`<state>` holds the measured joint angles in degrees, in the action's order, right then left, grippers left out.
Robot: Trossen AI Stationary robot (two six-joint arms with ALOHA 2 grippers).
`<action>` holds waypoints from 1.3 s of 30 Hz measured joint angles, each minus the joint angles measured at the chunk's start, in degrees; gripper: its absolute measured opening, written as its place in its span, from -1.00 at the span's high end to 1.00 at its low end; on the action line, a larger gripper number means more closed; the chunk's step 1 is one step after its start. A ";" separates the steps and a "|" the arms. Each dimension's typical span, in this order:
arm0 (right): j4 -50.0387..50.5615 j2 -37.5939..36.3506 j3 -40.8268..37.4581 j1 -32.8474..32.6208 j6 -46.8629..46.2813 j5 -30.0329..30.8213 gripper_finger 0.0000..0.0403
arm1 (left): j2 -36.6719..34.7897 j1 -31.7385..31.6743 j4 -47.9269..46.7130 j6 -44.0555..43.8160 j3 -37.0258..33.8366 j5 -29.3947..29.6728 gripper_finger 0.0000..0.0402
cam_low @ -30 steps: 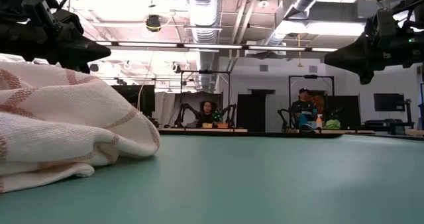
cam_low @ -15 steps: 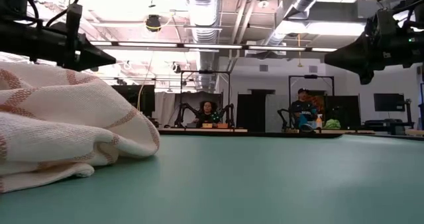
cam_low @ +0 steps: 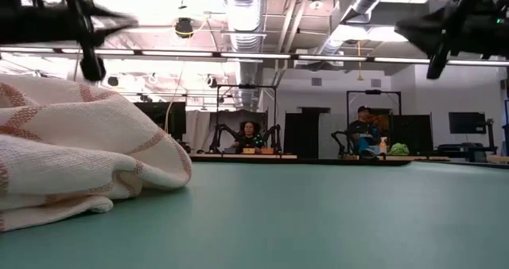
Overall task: Roll towel into tight, uniform cylinder
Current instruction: Roll the white patterned towel
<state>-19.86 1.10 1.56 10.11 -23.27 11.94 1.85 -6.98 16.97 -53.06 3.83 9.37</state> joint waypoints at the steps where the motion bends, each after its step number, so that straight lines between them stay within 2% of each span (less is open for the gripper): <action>1: -1.57 0.00 0.04 -0.39 0.82 0.02 0.58 | 0.84 0.40 0.61 1.54 1.58 -1.92 0.86; 4: -3.48 0.00 0.19 -1.39 1.09 -0.01 0.58 | 4.21 1.46 0.92 4.41 7.40 -3.13 0.78; 7: -1.28 1.05 1.49 -3.35 1.15 -0.27 0.58 | 9.87 2.69 0.37 8.61 14.01 -5.14 0.73; 10: 0.26 5.06 3.29 -5.67 1.29 -0.32 0.58 | 17.19 4.15 -5.73 13.61 23.13 -8.85 0.72; 12: 0.32 8.93 5.13 -7.26 1.45 -0.42 0.58 | 23.11 5.23 -16.50 16.24 30.17 -10.40 0.71; 16: 0.11 17.56 10.05 -10.48 6.62 -0.25 0.58 | 35.75 7.52 -44.30 18.65 44.23 -14.20 0.71; 20: 0.15 25.78 14.72 -12.27 10.78 1.40 0.54 | 46.90 10.36 -64.65 22.29 52.73 -22.65 0.71; 23: 0.20 30.73 17.16 -12.33 11.60 1.57 0.45 | 52.61 13.19 -70.75 24.47 54.45 -27.35 0.71; 28: 0.33 37.27 18.86 -12.35 11.72 1.53 0.21 | 58.70 19.42 -71.21 29.11 53.27 -31.16 0.58; 34: 0.54 42.53 18.89 -12.37 8.23 0.13 -0.10 | 64.26 25.21 -68.22 33.92 52.23 -29.75 0.31; 39: 0.58 45.95 18.89 -12.37 6.78 -0.07 -0.20 | 68.36 29.09 -64.22 35.52 52.22 -24.82 0.13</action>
<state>-19.27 47.05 20.45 -2.26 -16.49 11.88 70.20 22.10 -47.25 -17.55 56.05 -15.45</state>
